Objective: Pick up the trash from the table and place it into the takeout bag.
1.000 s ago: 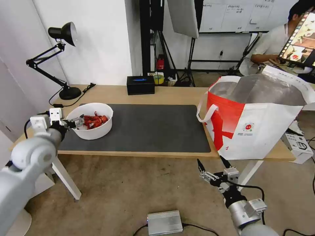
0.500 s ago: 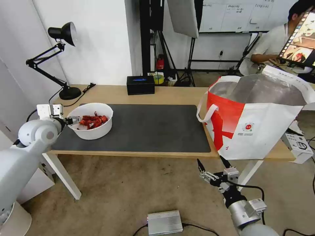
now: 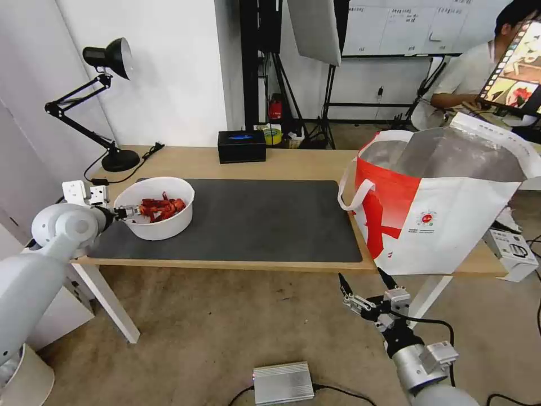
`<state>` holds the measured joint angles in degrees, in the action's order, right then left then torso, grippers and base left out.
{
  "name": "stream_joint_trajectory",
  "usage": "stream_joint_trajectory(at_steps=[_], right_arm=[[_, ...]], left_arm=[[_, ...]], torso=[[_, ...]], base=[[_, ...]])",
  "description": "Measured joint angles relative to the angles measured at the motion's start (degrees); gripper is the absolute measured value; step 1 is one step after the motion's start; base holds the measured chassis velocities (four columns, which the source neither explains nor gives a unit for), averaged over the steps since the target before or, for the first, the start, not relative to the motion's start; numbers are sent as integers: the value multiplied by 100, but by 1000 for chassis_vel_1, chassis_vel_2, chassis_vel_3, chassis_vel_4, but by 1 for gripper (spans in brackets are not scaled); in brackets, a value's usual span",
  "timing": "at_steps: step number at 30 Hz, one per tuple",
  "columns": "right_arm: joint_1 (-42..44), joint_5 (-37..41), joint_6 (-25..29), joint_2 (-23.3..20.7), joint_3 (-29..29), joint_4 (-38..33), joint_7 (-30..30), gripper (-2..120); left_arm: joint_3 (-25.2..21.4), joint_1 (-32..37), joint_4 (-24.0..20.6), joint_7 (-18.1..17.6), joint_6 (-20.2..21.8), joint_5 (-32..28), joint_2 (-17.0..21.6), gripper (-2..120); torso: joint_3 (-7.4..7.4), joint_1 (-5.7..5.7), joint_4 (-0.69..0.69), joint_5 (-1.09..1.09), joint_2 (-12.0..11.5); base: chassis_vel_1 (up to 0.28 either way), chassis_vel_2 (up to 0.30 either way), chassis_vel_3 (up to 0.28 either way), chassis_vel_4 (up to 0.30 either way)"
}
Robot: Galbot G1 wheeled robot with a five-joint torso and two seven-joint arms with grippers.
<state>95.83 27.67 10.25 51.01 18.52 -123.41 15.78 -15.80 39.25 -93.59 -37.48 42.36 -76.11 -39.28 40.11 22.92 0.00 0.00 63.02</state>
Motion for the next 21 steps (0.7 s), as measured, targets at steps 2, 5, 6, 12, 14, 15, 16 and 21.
stream_joint_trajectory(at_steps=[2,5,6,12,14,15,16,21], right_arm=[[0,0,0,0,0,0,0,100],[0,0,0,0,0,0,0,100],[0,0,0,0,0,0,0,100],[0,0,0,0,0,0,0,100],[0,0,0,0,0,0,0,100],[0,0,0,0,0,-1,0,100],[0,0,0,0,0,-1,0,100],[0,0,0,0,0,0,0,100]], left_arm=[[23,-31,6,-20,0,-48,1,93],[60,-73,21,-38,-3,-72,6,83],[80,-85,22,-40,-5,-81,15,79],[96,-42,-29,80,-10,-129,106,61],[111,-23,-28,111,-11,-134,141,50],[121,-15,-28,126,-12,-138,173,43],[121,-15,-28,126,-12,-138,173,43],[150,-19,-20,254,-15,-177,251,27]], torso=[[0,0,0,0,0],[0,0,0,0,0],[0,0,0,0,0],[0,0,0,1,0],[0,0,0,0,0],[0,0,0,0,0],[0,0,0,0,0],[0,0,0,0,0]], base=[[0,0,0,0],[0,0,0,0],[0,0,0,0],[0,0,0,0],[0,0,0,0],[0,0,0,0],[0,0,0,0],[0,0,0,0]])
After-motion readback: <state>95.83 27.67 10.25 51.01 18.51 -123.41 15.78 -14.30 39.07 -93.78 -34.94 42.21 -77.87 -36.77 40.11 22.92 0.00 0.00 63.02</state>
